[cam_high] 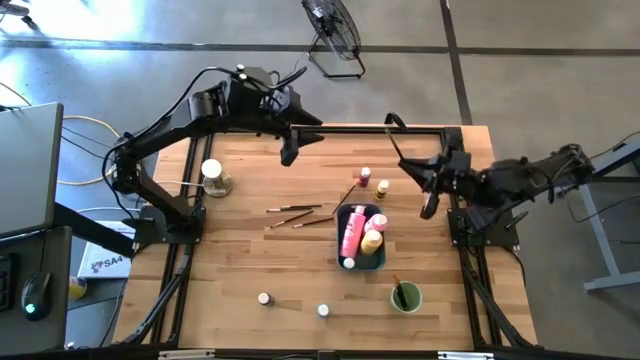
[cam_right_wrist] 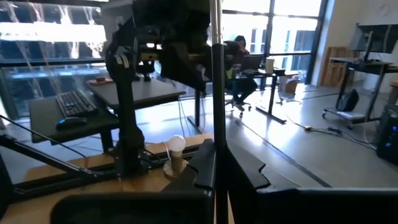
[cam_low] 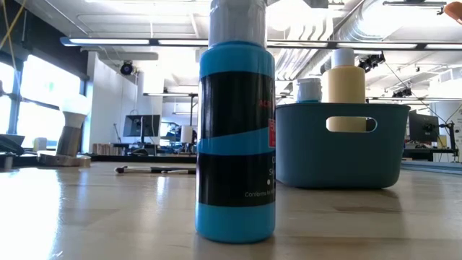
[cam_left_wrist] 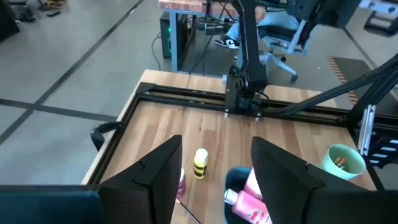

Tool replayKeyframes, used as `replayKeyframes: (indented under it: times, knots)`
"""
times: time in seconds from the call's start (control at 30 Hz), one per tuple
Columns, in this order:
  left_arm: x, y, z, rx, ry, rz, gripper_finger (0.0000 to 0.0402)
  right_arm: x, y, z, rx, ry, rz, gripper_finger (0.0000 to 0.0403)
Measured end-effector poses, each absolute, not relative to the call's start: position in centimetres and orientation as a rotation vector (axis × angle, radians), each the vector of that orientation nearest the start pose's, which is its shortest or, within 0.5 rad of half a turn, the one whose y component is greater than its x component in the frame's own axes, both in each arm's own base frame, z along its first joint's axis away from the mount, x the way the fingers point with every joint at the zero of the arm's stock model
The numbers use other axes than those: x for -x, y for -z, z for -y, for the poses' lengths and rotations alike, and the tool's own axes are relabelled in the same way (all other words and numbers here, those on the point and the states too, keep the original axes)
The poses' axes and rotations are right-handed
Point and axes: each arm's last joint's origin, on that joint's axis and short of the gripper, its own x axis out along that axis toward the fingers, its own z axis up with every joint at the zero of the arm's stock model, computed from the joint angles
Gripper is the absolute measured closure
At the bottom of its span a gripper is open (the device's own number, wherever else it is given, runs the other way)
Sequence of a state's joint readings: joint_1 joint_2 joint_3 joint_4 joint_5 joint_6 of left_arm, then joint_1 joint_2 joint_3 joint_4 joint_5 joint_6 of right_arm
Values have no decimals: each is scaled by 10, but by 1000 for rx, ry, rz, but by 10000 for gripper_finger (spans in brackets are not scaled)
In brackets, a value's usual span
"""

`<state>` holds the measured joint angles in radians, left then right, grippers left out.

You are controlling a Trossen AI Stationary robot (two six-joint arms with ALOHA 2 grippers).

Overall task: Pick & Place Paint Supplies
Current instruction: Put the black and silver paint brush into the green cup

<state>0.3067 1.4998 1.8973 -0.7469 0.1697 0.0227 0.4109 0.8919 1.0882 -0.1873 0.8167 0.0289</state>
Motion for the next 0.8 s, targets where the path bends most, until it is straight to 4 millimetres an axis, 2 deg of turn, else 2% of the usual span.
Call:
replayKeyframes:
  times: [0.27, 0.37, 0.57, 0.7, 0.8]
  knots:
    - [-283, -484, -82, 22, -60, -343, 213, -157, -412, -80, -63, 507, 9, 394]
    - [-288, -480, -75, -2, -15, -327, 213, -156, -410, -92, -74, 549, 17, 394]
    - [-315, -448, -54, -40, 31, -285, 213, -157, -408, -113, -99, 591, 34, 394]
    - [-324, -429, -44, -12, -21, -282, 213, -156, -404, -127, -95, 590, 31, 394]
    - [-331, -422, -34, 16, -30, -247, 213, -151, -403, -134, -89, 574, 27, 394]
